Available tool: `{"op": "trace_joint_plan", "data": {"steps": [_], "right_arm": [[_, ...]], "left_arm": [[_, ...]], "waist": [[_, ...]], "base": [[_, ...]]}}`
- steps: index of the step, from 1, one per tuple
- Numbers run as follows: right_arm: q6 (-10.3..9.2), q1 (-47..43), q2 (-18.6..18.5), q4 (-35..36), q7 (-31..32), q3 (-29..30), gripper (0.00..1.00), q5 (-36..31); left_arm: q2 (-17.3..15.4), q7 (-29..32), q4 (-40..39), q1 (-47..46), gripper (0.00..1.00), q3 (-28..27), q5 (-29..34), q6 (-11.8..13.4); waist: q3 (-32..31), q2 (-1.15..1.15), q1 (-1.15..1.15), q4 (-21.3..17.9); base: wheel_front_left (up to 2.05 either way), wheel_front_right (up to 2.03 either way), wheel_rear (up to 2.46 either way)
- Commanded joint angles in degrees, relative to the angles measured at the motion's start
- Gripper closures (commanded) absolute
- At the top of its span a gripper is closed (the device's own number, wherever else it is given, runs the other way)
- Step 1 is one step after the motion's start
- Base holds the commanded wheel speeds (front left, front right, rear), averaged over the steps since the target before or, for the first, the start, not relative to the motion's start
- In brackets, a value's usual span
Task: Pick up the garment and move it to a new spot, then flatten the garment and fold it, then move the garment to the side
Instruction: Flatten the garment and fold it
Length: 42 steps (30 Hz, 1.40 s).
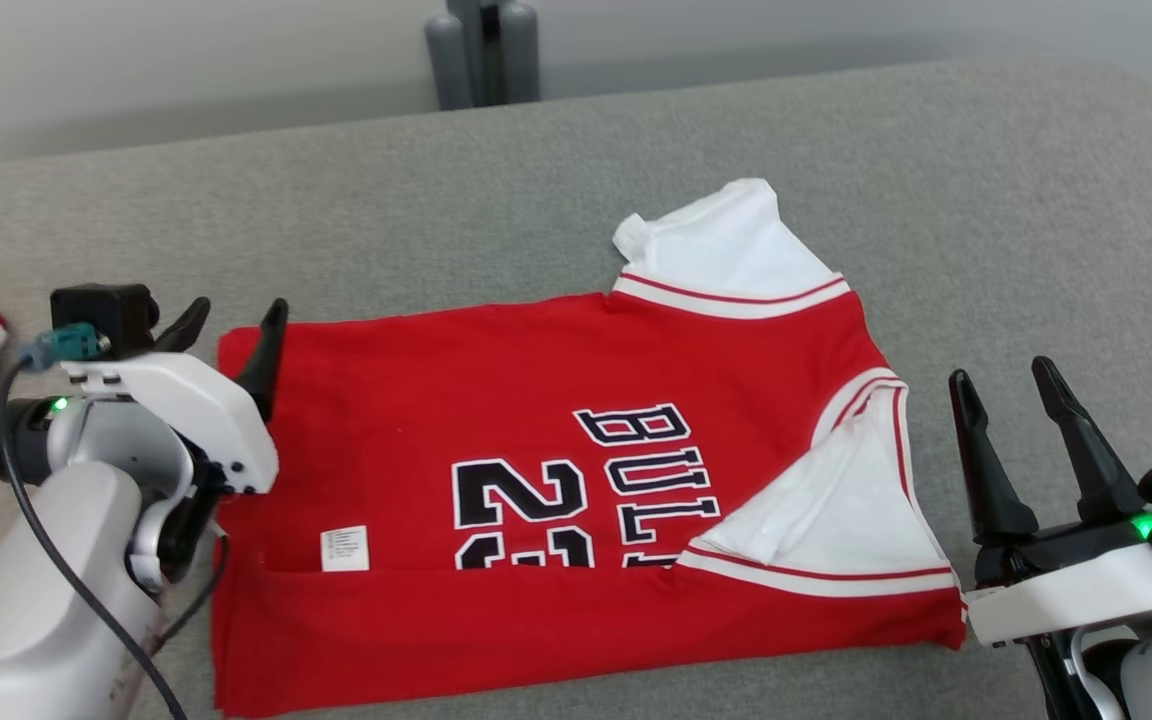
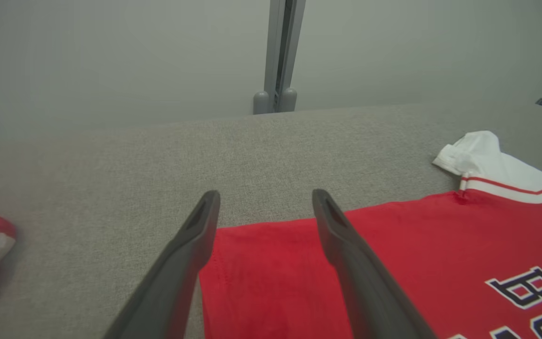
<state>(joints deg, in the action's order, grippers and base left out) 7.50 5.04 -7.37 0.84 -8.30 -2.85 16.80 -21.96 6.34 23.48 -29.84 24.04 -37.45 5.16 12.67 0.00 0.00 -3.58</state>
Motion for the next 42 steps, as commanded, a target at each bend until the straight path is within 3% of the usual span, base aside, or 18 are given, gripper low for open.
{"op": "trace_joint_plan", "data": {"steps": [1, 5, 12, 13, 14, 15, 23, 29, 36, 42], "right_arm": [[-0.02, 0.8, -0.4, -0.5, -0.6, -0.4, 0.00, 0.4], [-0.02, 2.5, -0.6, -1.7, -1.6, -1.6, 0.00, 1.4], [-0.02, 4.4, -1.5, -3.8, -3.2, -2.4, 0.00, 2.9], [-0.02, 4.5, -1.5, -4.2, -3.4, -2.4, 0.00, 3.0], [-0.02, 4.8, -1.6, -4.5, -3.5, -2.4, 0.00, 3.2], [-0.02, 5.3, -1.7, -4.6, -3.6, -2.4, 0.00, 3.4], [-0.02, 13.2, -4.7, -8.6, -3.0, -1.4, 0.00, 7.0], [-0.02, 25.7, -9.7, -18.5, -1.4, -1.3, 0.00, 11.6], [-0.02, 40.1, -15.3, -31.4, 3.9, -10.8, 0.00, 15.3], [-0.02, 49.3, -17.6, -39.9, 9.2, -21.6, 0.00, 19.5]], "left_arm": [[0.0, 1.2, 2.4, -1.8, 0.00, -0.4, -0.9, -0.6], [-0.2, 3.7, 10.9, -6.0, 0.00, -1.4, -3.3, -2.8], [0.2, 4.0, 22.1, -11.0, 0.00, -2.4, -4.9, -4.6], [0.6, 4.2, 23.3, -11.3, 0.21, -2.3, -5.2, -5.0], [1.0, 4.4, 24.4, -11.5, 0.55, -2.3, -5.7, -5.7], [1.2, 4.2, 25.2, -11.9, 1.00, -2.3, -5.8, -6.2], [2.1, 2.1, 29.1, -15.3, 1.00, -1.6, -5.3, -8.1], [4.0, 0.5, 29.0, -18.4, 1.00, -0.2, -4.4, -8.8], [7.4, -0.1, 27.4, -22.1, 1.00, 2.0, -3.3, -9.7], [9.5, -0.3, 25.9, -24.3, 1.00, 3.4, -3.0, -10.4]], "waist": [[2.2, 0.00, 0.00, -2.0], [5.0, 0.00, 0.00, -3.3], [7.6, 0.00, 0.00, -3.8], [7.7, 0.00, 0.00, -3.7], [7.8, 0.00, 0.00, -3.5], [7.9, 0.00, 0.00, -3.4], [8.6, 0.00, 0.00, -2.5], [9.7, 0.00, 0.00, 0.3], [12.1, 0.00, 0.00, 5.0], [14.9, 0.00, 0.00, 8.5]], "base": [[0.00, 0.00, 0.00], [0.00, 0.00, 0.00], [0.00, 0.00, 0.00], [0.00, 0.00, 0.00], [0.00, 0.00, 0.00], [0.00, 0.00, 0.00], [0.00, 0.00, 0.00], [0.00, 0.00, 0.00], [0.00, 0.00, 0.00], [0.00, 0.00, 0.00]]}}
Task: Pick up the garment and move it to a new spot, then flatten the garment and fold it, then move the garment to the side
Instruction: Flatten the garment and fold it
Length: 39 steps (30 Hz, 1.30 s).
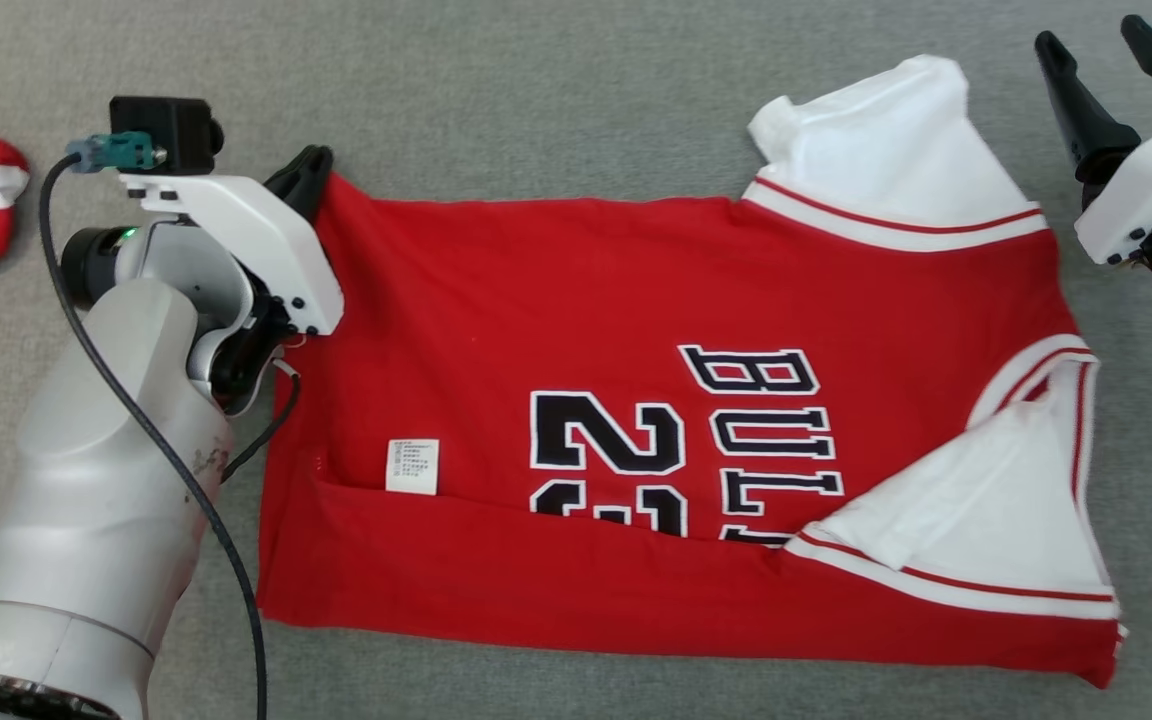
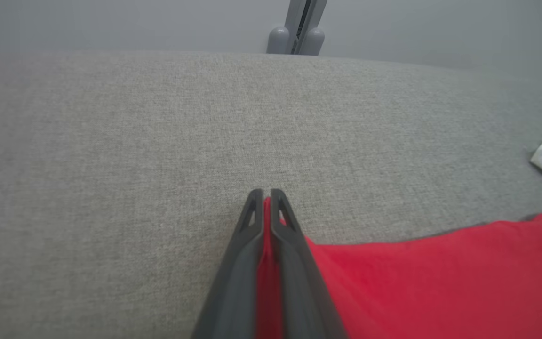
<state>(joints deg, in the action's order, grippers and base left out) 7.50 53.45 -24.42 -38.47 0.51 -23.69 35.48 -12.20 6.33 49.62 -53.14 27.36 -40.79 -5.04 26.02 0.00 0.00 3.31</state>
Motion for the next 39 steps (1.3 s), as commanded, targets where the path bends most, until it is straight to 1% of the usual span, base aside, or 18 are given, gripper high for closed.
{"op": "trace_joint_plan", "data": {"steps": [1, 6, 11, 13, 14, 15, 16, 21, 24, 26, 27, 29, 32, 36, 37, 38, 39], "right_arm": [[-0.02, 2.0, -0.9, -1.9, 1.3, -2.4, 0.00, 1.5], [-0.03, 6.4, -3.1, -6.5, 3.8, -11.4, 0.00, 3.0], [-0.03, 8.8, -3.6, -8.8, 4.8, -17.1, 0.00, 7.4], [-0.02, 9.2, -3.6, -9.2, 5.7, -18.9, 0.00, 10.2], [-0.02, 9.6, -3.9, -9.1, 5.4, -19.7, 0.55, 11.0], [-0.03, 10.0, -4.2, -9.2, 4.6, -20.3, 0.75, 11.9], [-0.03, 10.4, -4.4, -9.1, 3.8, -20.8, 1.00, 12.8], [-0.02, 10.0, -5.0, -6.7, 0.2, -23.7, 1.00, 18.2], [-0.02, 9.0, -6.4, -4.3, -2.0, -25.6, 1.00, 21.3], [-0.02, 8.9, -8.0, -2.5, -3.6, -26.7, 1.00, 22.7], [-0.02, 8.9, -8.0, -2.5, -3.6, -26.7, 1.00, 22.7], [-0.02, 8.2, -9.3, -0.7, -5.9, -27.6, 1.00, 24.0], [-0.02, 6.9, -11.3, 1.5, -10.7, -27.8, 1.00, 25.1], [-0.02, 4.2, -13.0, 3.5, -14.8, -25.6, 1.00, 25.0], [-0.03, 3.7, -13.4, 3.6, -15.3, -24.5, 0.77, 23.9], [-0.02, 2.6, -13.1, 4.0, -15.6, -23.1, 0.13, 23.6], [-0.02, 1.4, -12.8, 4.4, -15.8, -21.2, 0.00, 22.8]], "left_arm": [[0.1, -0.3, -0.4, -1.4, 1.00, 0.2, 0.4, -0.3], [1.2, -0.7, -1.5, -2.6, 1.00, 1.3, 0.9, -0.5], [1.6, -0.7, -2.2, -2.7, 1.00, 1.8, 0.6, -0.6], [1.5, -0.8, -2.4, -2.7, 1.00, 1.9, 0.5, -0.7], [1.5, -0.8, -2.5, -2.8, 1.00, 1.9, 0.3, -0.7], [1.3, -0.8, -2.6, -2.9, 1.00, 1.8, 0.2, -0.7], [1.2, -0.9, -2.7, -3.0, 1.00, 1.8, 0.2, -0.7], [0.2, -2.0, -3.5, -1.5, 1.00, 1.1, -0.3, -0.1], [-0.8, -2.4, -4.2, 0.0, 1.00, 0.7, -0.6, 0.1], [-1.4, -2.5, -5.1, 0.7, 1.00, 0.6, -0.6, 0.5], [-1.4, -2.5, -5.1, 0.7, 1.00, 0.6, -0.6, 0.5], [-2.0, -2.7, -6.0, 1.8, 1.00, 0.4, -0.7, 0.8], [-3.0, -2.4, -7.3, 3.9, 1.00, 0.3, -1.0, 1.3], [-4.0, -2.1, -8.6, 6.6, 1.00, 0.1, -1.6, 2.1], [-4.3, -1.9, -8.9, 7.4, 1.00, 0.1, -1.7, 2.3], [-4.5, -1.8, -9.3, 8.2, 1.00, 0.0, -1.8, 2.6], [-4.8, -1.6, -9.5, 8.9, 1.00, -0.1, -2.1, 2.8]], "waist": [[1.9, 0.00, 0.00, 2.0], [3.5, 0.00, 0.00, 4.0], [4.1, 0.00, 0.00, 4.5], [4.2, 0.00, 0.00, 4.5], [4.3, 0.00, 0.00, 4.5], [4.4, 0.00, 0.00, 4.4], [4.4, 0.00, 0.00, 4.3], [3.3, 0.00, 0.00, 3.3], [2.1, 0.00, 0.00, 2.6], [1.4, 0.00, 0.00, 2.2], [1.4, 0.00, 0.00, 2.2], [0.4, 0.00, 0.00, 1.8], [-1.4, 0.00, 0.00, 1.3], [-3.8, 0.00, 0.00, 0.2], [-4.3, 0.00, 0.00, -0.2], [-4.8, 0.00, 0.00, -0.6], [-5.3, 0.00, 0.00, -0.9]], "base": [[0.00, 0.00, 0.00], [0.00, 0.00, 0.00], [0.00, 0.00, 0.00], [0.00, 0.00, 0.00], [0.00, 0.00, 0.00], [0.00, 0.00, 0.00], [0.00, 0.00, 0.00], [0.00, 0.00, 0.00], [0.00, 0.00, 0.00], [0.00, 0.00, 0.00], [0.00, 0.00, 0.00], [0.00, 0.00, 0.00], [0.00, 0.00, 0.00], [0.00, 0.00, 0.00], [0.00, 0.00, 0.00], [0.00, 0.00, 0.00], [0.00, 0.00, 0.00]]}}
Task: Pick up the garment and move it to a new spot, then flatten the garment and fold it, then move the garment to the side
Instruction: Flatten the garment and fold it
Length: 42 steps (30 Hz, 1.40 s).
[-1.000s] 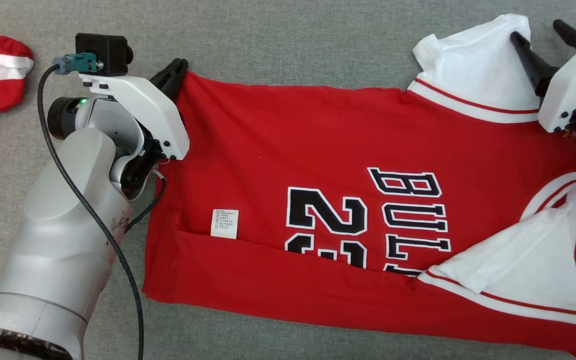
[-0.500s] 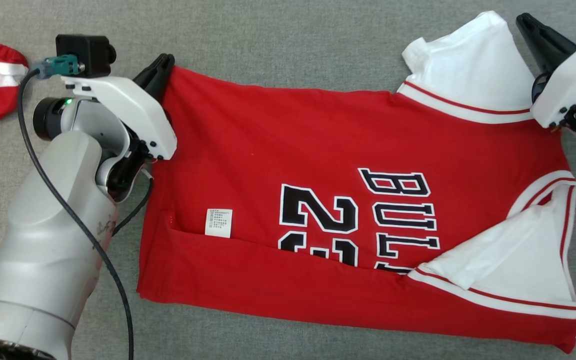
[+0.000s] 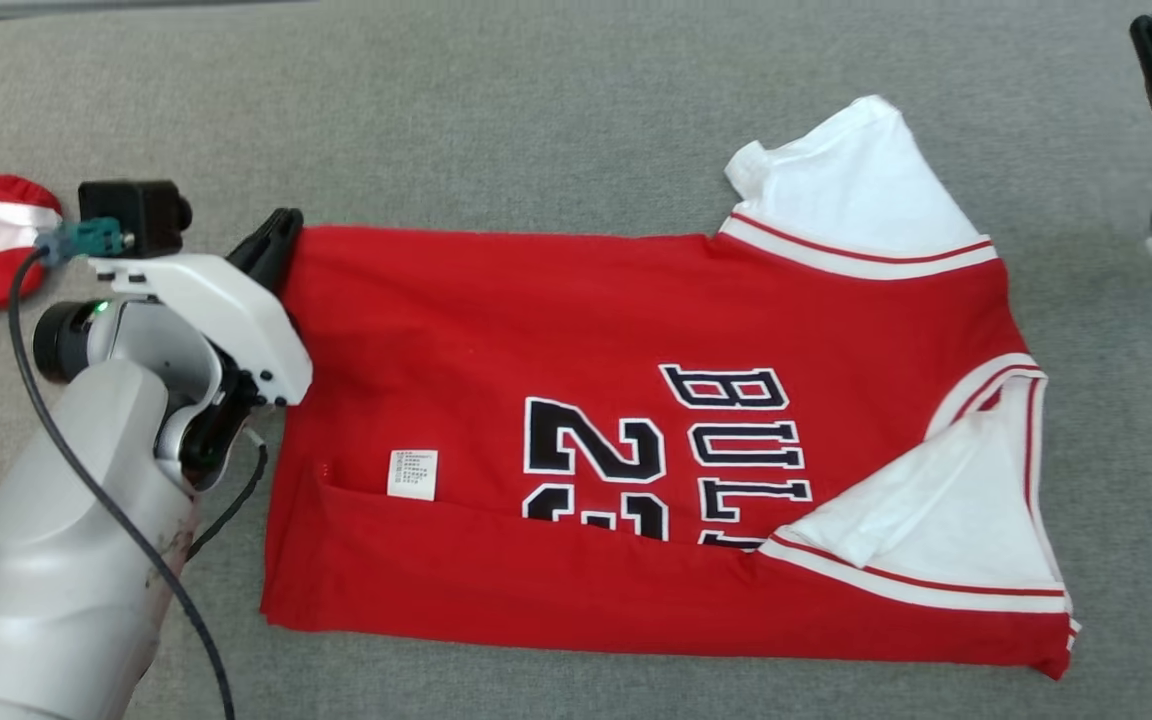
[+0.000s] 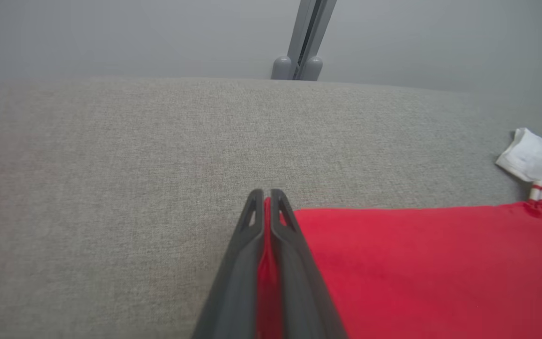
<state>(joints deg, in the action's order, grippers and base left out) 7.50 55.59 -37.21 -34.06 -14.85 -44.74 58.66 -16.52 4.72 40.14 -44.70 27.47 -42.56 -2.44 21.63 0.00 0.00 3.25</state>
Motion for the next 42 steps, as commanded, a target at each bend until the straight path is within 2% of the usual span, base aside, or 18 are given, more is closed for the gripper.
{"op": "trace_joint_plan", "data": {"steps": [1, 8, 13, 19, 26, 36, 42], "right_arm": [[-0.02, -1.2, 0.2, 1.3, -0.5, 3.0, 0.00, -2.2], [-0.02, -19.1, 6.0, 12.7, -0.4, 25.1, 0.00, -17.5], [-0.02, -32.7, 11.8, 20.0, -0.4, 33.4, 0.00, -25.7], [-0.02, -42.5, 17.6, 28.0, 2.8, 38.3, 0.00, -30.9], [-0.02, -47.0, 21.2, 34.5, 7.0, 41.9, 0.00, -33.7], [-0.02, -47.0, 22.5, 37.2, 9.1, 43.4, 0.00, -34.5], [-0.02, -42.9, 21.4, 35.7, 8.4, 44.5, 0.00, -34.8]], "left_arm": [[-0.8, 0.1, -0.2, 1.0, 1.00, -0.3, -0.5, 0.4], [-2.6, 1.0, -1.8, 5.3, 1.00, -1.0, -1.7, 1.6], [-3.6, 1.7, -2.3, 7.4, 1.00, -1.2, -2.4, 2.4], [-3.9, 2.0, -2.5, 9.4, 1.00, -1.2, -2.8, 2.8], [-3.8, 2.5, -3.0, 9.7, 1.00, -1.0, -3.3, 3.1], [-3.7, 2.4, -3.2, 8.7, 1.00, -0.6, -3.3, 3.3], [-3.6, 2.3, -3.8, 7.7, 1.00, -0.4, -3.1, 3.5]], "waist": [[-1.4, 0.00, 0.00, -1.3], [-4.1, 0.00, 0.00, -4.0], [-5.6, 0.00, 0.00, -5.4], [-7.1, 0.00, 0.00, -6.4], [-7.1, 0.00, 0.00, -6.4], [-6.7, 0.00, 0.00, -5.7], [-5.8, 0.00, 0.00, -5.3]], "base": [[0.00, 0.00, 0.00], [0.00, 0.00, 0.00], [0.00, 0.00, 0.00], [0.00, 0.00, 0.00], [0.00, 0.00, 0.00], [0.00, 0.00, 0.00], [0.00, 0.00, 0.00]]}}
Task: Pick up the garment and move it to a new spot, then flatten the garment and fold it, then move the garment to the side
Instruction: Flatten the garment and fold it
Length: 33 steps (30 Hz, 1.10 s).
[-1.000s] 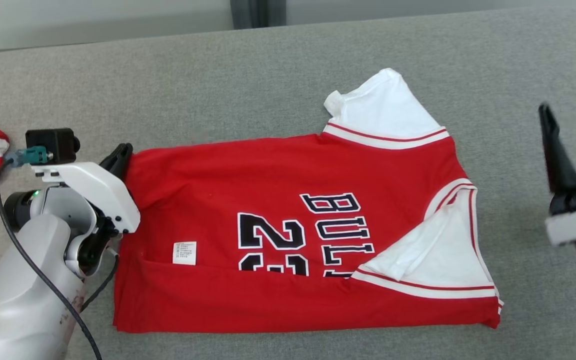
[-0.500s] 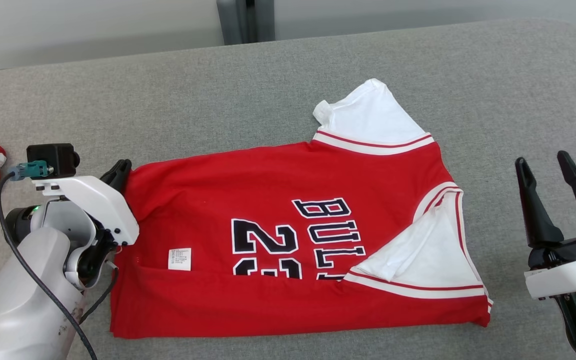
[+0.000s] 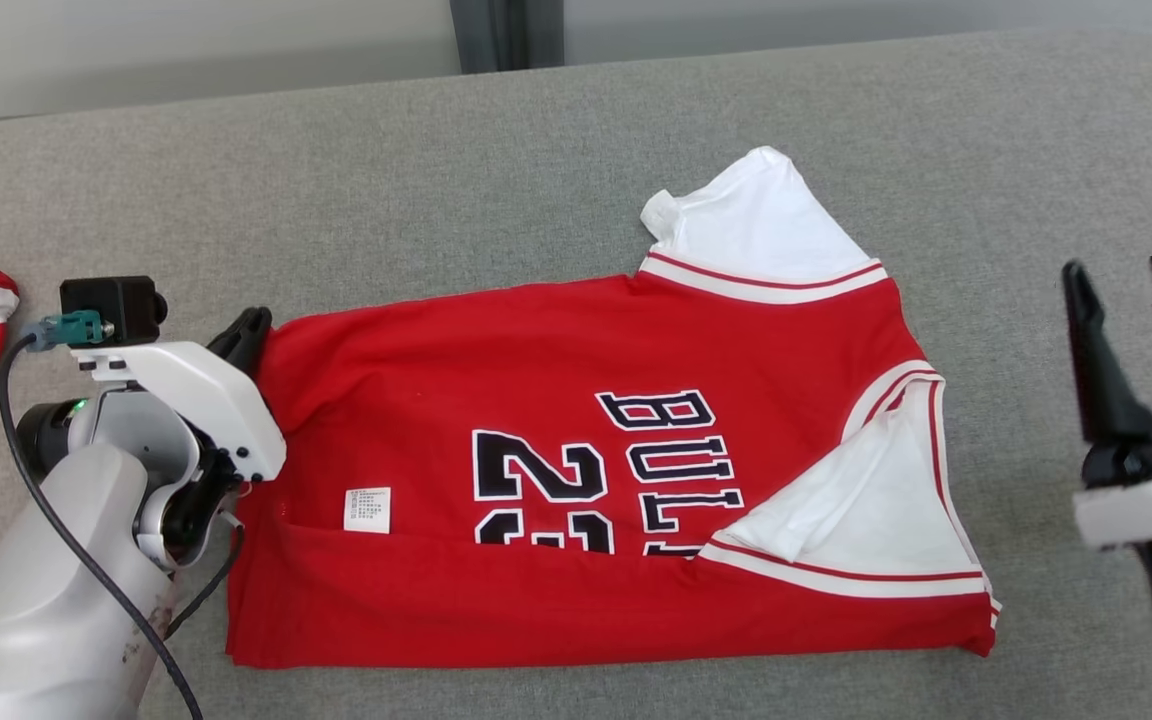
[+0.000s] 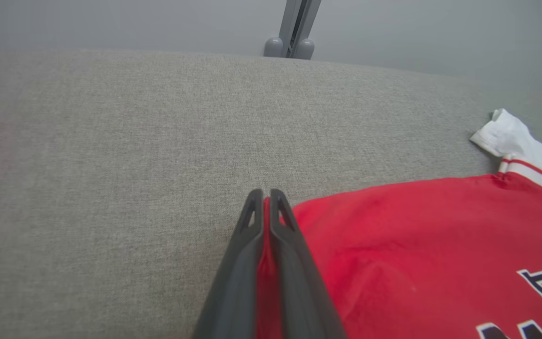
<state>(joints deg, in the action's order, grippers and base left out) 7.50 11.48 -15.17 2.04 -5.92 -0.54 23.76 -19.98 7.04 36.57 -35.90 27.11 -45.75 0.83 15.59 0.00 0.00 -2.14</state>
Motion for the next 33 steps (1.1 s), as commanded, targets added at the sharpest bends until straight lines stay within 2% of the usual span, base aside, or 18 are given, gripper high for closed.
{"op": "trace_joint_plan", "data": {"steps": [1, 7, 13, 23, 33], "right_arm": [[-0.02, 2.4, -1.0, -1.0, -0.5, 0.8, 0.00, 0.1], [-0.02, 14.1, -4.3, -9.0, -0.3, 1.7, 0.00, 2.7], [-0.02, 27.7, -9.1, -21.5, 2.7, -3.9, 0.00, 6.5], [-0.02, 43.9, -14.6, -36.7, 10.5, -23.1, 0.00, 12.3], [-0.02, 51.6, -16.3, -43.8, 14.9, -40.4, 0.00, 19.6]], "left_arm": [[-0.2, 0.0, -0.4, -1.4, 1.00, 0.0, 0.2, 0.3], [0.7, 0.3, -2.1, -4.0, 1.00, 0.8, 1.0, 0.6], [3.1, 0.5, -3.5, -7.9, 1.00, 2.6, 2.1, 0.0], [7.7, -0.4, -2.9, -13.9, 1.00, 5.2, 3.4, -1.5], [10.4, -2.5, -0.2, -17.1, 1.00, 5.9, 3.5, -2.6]], "waist": [[0.6, 0.00, 0.00, 0.1], [3.6, 0.00, 0.00, 1.6], [7.5, 0.00, 0.00, 4.7], [14.0, 0.00, 0.00, 10.5], [18.0, 0.00, 0.00, 13.0]], "base": [[0.00, 0.00, 0.00], [0.00, 0.00, 0.00], [0.00, 0.00, 0.00], [0.00, 0.00, 0.00], [0.00, 0.00, 0.00]]}}
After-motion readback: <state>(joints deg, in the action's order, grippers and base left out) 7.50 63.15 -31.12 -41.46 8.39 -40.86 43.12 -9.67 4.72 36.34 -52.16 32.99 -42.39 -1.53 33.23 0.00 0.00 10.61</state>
